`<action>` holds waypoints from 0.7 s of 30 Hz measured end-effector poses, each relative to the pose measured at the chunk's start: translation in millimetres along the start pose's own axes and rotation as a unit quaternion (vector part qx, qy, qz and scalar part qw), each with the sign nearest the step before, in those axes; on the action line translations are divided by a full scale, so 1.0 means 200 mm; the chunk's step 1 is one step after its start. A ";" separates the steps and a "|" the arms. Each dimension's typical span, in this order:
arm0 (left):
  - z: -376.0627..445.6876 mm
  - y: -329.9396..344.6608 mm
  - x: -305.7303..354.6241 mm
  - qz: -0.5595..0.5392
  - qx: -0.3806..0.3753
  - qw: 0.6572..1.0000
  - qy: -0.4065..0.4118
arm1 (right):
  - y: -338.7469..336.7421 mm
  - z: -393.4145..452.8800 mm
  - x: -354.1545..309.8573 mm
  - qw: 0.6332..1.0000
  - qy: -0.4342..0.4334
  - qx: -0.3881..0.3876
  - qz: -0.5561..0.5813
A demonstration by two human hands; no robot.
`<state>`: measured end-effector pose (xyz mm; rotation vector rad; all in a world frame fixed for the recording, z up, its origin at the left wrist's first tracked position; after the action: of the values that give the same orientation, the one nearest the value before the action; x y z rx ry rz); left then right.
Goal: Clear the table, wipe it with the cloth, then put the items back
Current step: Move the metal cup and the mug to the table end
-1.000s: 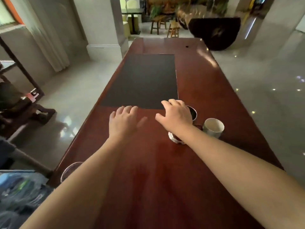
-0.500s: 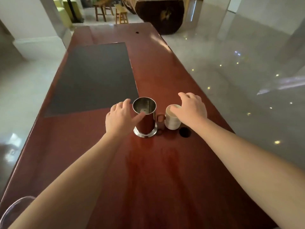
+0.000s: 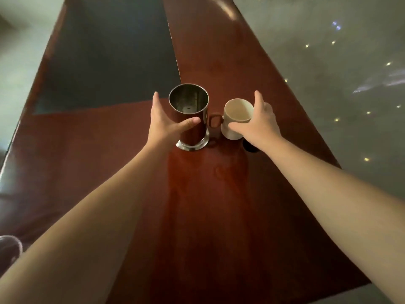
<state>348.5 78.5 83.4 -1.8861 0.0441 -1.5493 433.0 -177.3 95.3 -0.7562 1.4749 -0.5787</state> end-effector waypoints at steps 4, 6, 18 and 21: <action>0.00 0.06 -0.06 -0.036 -0.005 0.999 0.008 | 0.08 0.06 0.07 0.999 0.002 -0.020 0.028; 0.00 0.09 -0.08 -0.046 -0.009 0.999 0.015 | 0.12 0.09 0.09 0.999 0.005 -0.024 0.041; 0.04 0.17 -0.06 -0.098 0.030 0.993 0.050 | 0.17 0.21 0.14 0.998 0.012 0.010 0.054; 0.05 0.18 -0.06 -0.095 0.033 0.994 0.048 | 0.16 0.21 0.13 0.999 -0.005 0.015 0.048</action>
<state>366.5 61.0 53.7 -1.8059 -0.1464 -1.7447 472.6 -171.7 50.8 -0.6599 1.4808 -0.5221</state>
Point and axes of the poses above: each hand's wrist, its own z-axis towards the middle knuckle, its own y-axis out of the palm, x = y × z, the point moved 8 cm from there along z, towards the middle knuckle, and after that the axes turned 8 degrees about z, right-handed, at the moved point
